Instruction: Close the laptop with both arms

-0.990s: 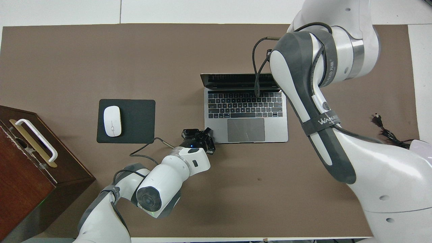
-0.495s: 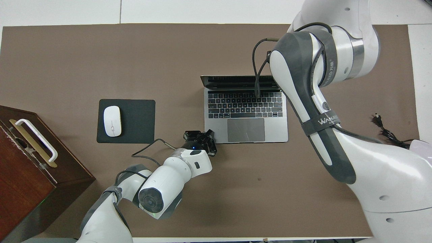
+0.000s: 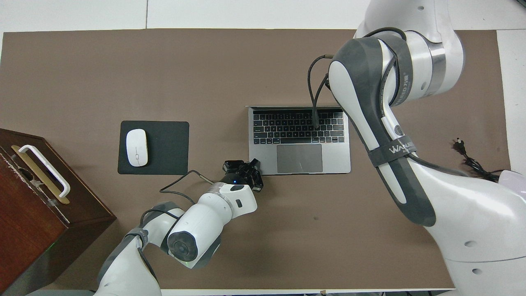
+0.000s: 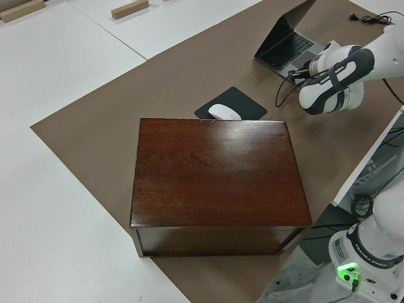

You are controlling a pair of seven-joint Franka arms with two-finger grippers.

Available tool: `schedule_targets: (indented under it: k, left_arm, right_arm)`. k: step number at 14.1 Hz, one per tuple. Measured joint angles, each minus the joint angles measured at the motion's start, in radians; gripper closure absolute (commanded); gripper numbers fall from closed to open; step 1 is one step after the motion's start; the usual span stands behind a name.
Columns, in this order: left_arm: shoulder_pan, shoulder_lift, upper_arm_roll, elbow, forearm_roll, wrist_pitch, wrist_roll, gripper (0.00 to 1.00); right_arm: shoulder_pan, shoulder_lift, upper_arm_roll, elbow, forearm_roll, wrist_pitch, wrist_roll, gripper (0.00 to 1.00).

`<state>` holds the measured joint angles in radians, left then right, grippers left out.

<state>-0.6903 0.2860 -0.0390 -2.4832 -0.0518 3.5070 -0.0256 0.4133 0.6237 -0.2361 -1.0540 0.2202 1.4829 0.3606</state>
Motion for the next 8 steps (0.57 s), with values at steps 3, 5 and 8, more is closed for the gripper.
schedule_targets:
  k: [3, 5, 8]
  left_arm:
    - [0.0, -0.001, 0.0, -0.005, 0.0, 0.005, 0.009, 1.0]
    - [-0.001, -0.002, 0.0, -0.007, 0.0, 0.009, 0.019, 1.0]
    - [-0.001, -0.002, 0.0, -0.009, 0.0, 0.011, 0.029, 1.0]
  right_arm:
    - [0.0, 0.0, 0.001, -0.026, 0.023, -0.004, 0.0, 1.0]
    - [0.004, -0.002, 0.003, -0.052, 0.03, 0.013, 0.0, 1.0]
    - [0.035, -0.018, 0.004, -0.141, 0.031, 0.091, 0.002, 1.0]
